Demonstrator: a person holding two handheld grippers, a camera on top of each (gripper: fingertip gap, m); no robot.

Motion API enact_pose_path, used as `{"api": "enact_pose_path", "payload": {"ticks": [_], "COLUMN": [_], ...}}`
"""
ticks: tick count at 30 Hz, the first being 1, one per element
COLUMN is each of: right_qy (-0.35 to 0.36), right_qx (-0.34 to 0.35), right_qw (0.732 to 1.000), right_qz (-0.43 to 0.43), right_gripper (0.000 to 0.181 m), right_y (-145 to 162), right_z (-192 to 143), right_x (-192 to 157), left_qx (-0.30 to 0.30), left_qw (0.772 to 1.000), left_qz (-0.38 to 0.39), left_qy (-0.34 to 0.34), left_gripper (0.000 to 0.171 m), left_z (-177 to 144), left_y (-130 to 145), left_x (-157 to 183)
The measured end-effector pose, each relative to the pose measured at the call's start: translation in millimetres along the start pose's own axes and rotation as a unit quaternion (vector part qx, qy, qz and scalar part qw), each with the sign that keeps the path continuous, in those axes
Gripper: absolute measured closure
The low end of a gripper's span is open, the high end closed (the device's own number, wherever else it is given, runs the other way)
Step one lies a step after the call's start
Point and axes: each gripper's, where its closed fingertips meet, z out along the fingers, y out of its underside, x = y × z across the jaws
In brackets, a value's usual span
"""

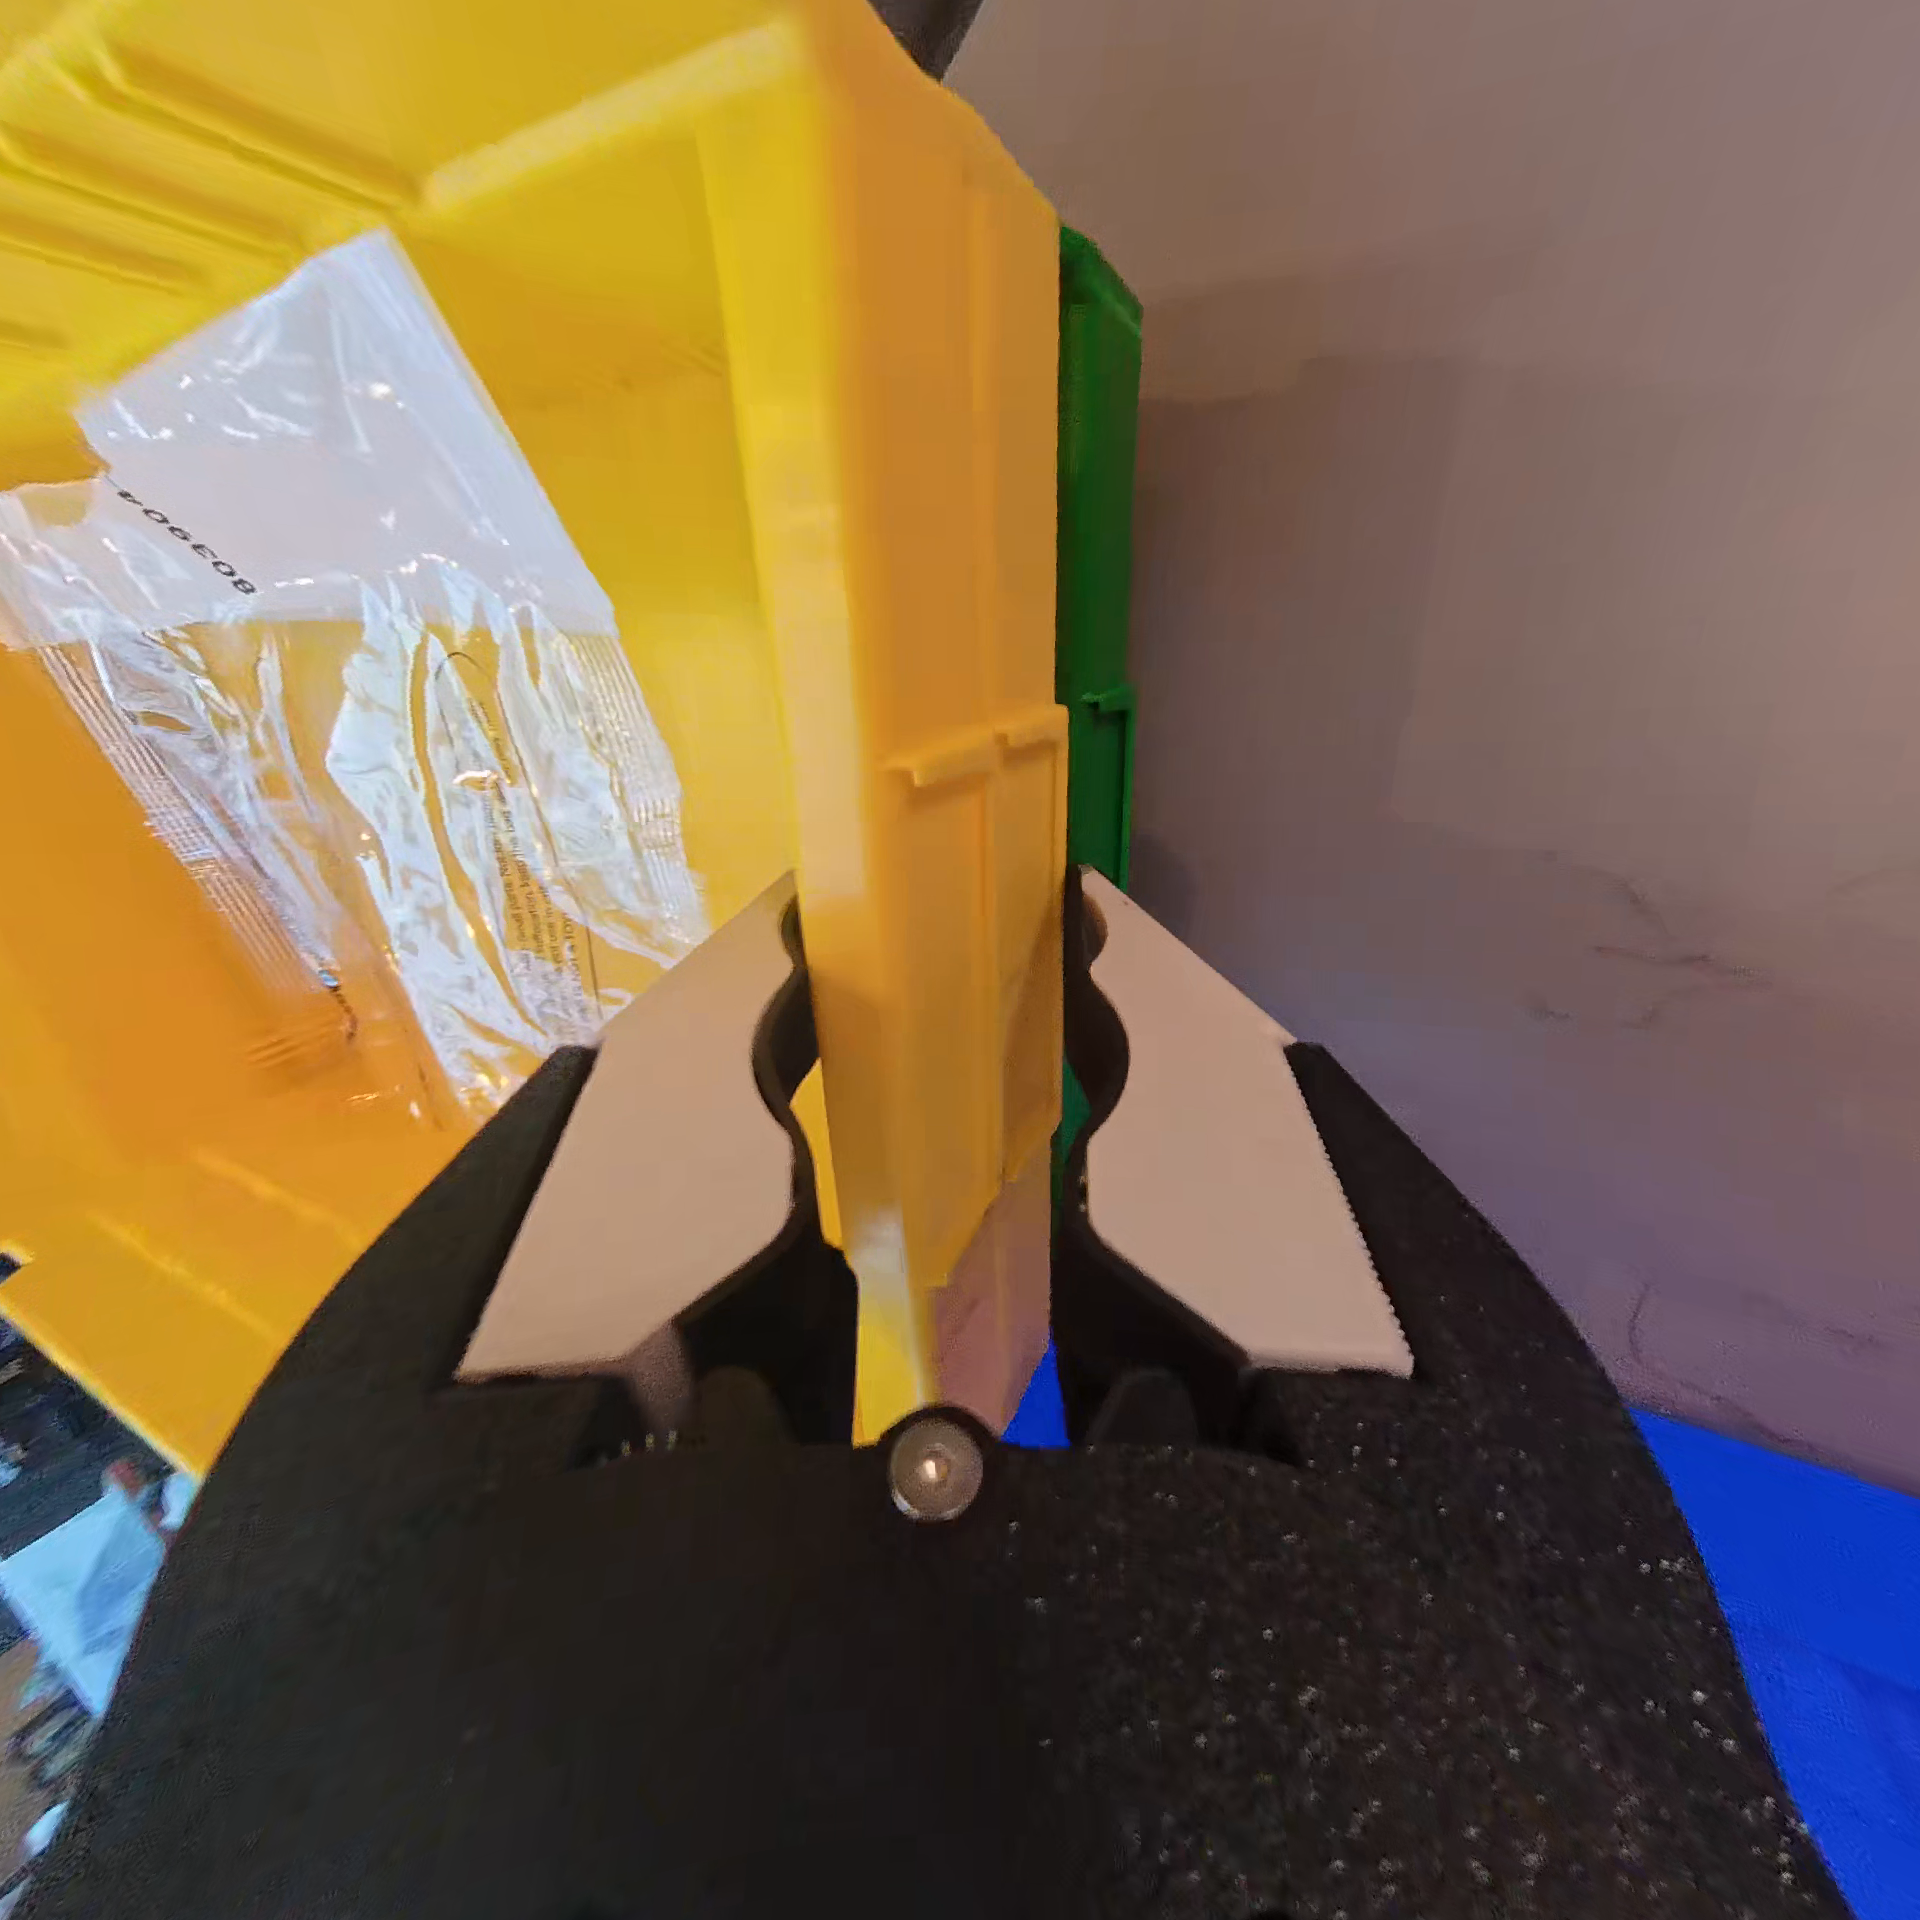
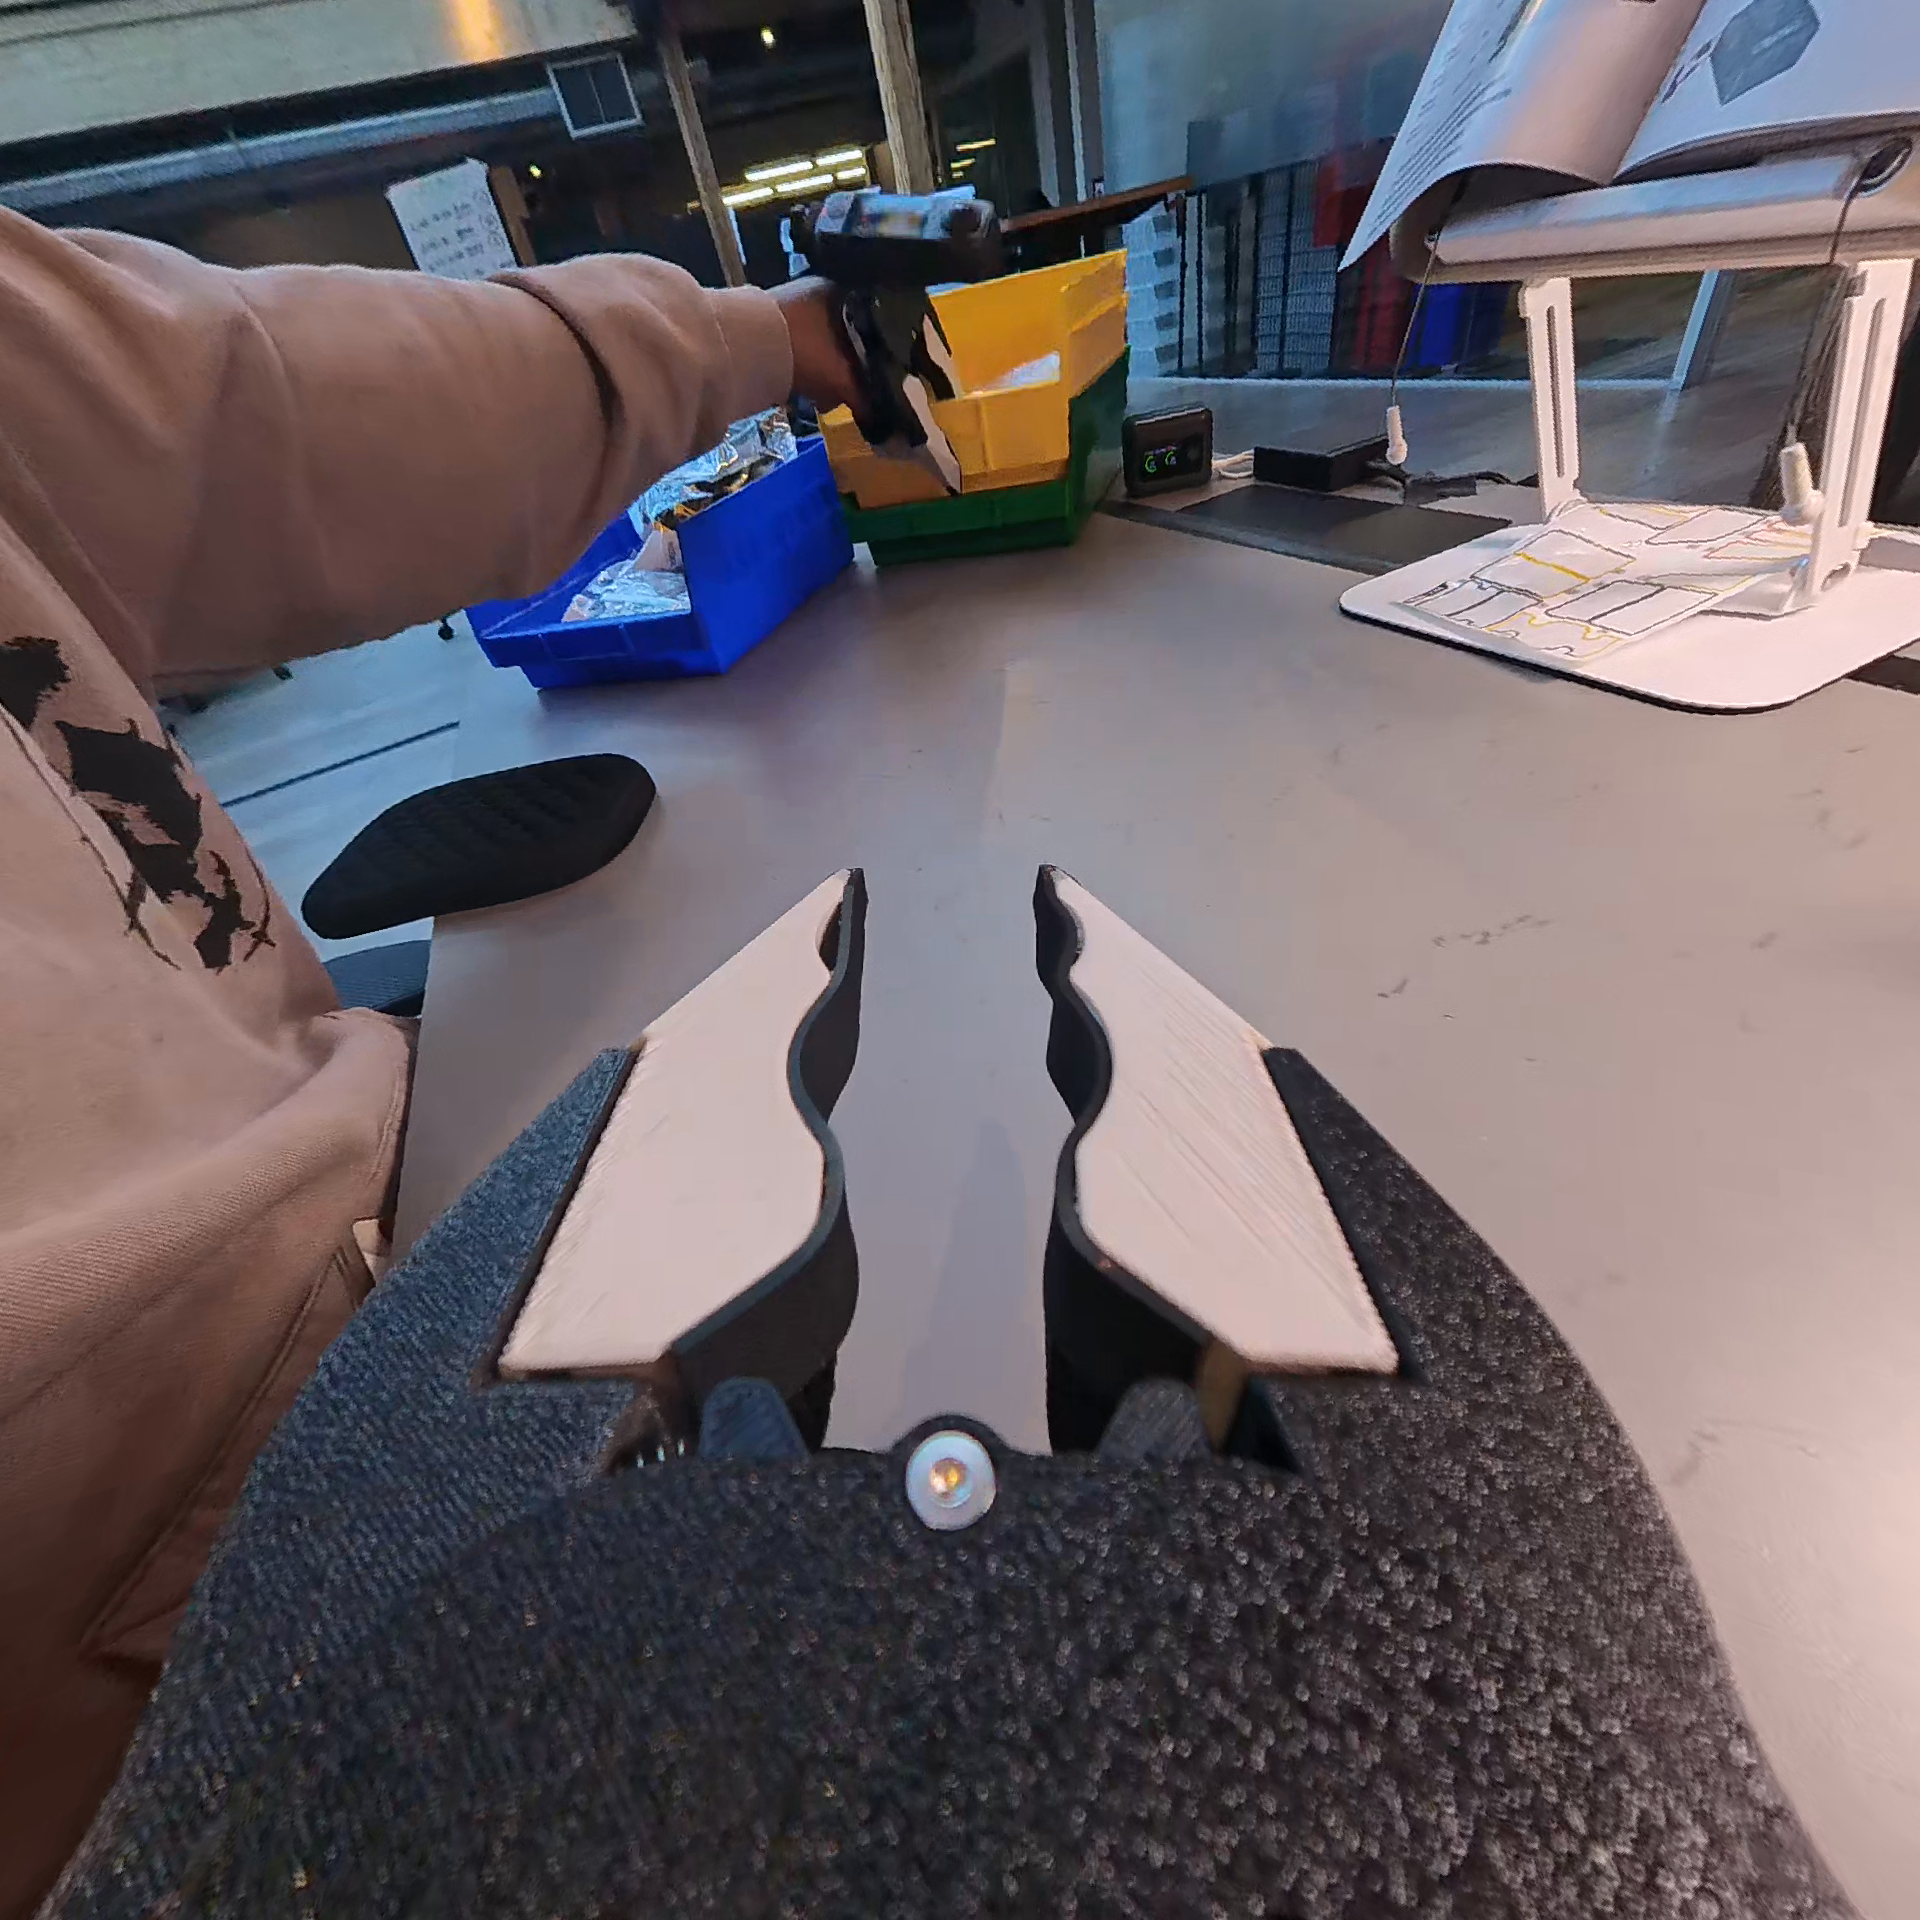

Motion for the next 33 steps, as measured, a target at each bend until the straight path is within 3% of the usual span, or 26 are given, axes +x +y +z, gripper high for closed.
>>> {"api": "enact_pose_path", "payload": {"ticks": [2, 6, 10, 14, 23, 33], "right_qy": [-0.002, -0.005, -0.008, -0.007, -0.019, -0.016], "right_qx": [0.0, -0.005, -0.005, 0.008, 0.025, 0.008], "right_qw": [1.0, 1.0, 1.0, 1.0, 0.999, 0.999], "right_qz": [-0.002, -0.002, -0.006, -0.015, -0.014, -0.04], "right_gripper": [0.149, 0.149, 0.149, 0.149, 0.15, 0.15], "right_y": [0.2, 1.5, 1.8, -1.8, -6.4, -1.3], "right_z": [0.1, 1.2, 1.4, -1.8, -6.3, -2.4], "right_x": [-0.9, -1.8, -3.4, -5.6, -9.2, -14.7], "left_qx": [0.015, 0.0, -0.016, -0.008, 0.004, 0.079], "left_qw": [1.0, 1.0, 0.999, 0.999, 0.998, 0.973], "left_qz": [-0.015, -0.006, 0.004, -0.017, 0.044, 0.208], "left_qy": [0.019, 0.011, -0.044, -0.026, 0.039, 0.063], "left_gripper": [0.131, 0.103, 0.112, 0.122, 0.134, 0.134], "left_z": [5.6, 15.0, 21.2, 13.9, -36.6, -94.0], "left_y": [0.2, 0.7, -0.2, -2.0, -12.7, -49.6], "left_x": [6.8, 14.8, 6.1, 12.4, 99.6, 216.5]}}
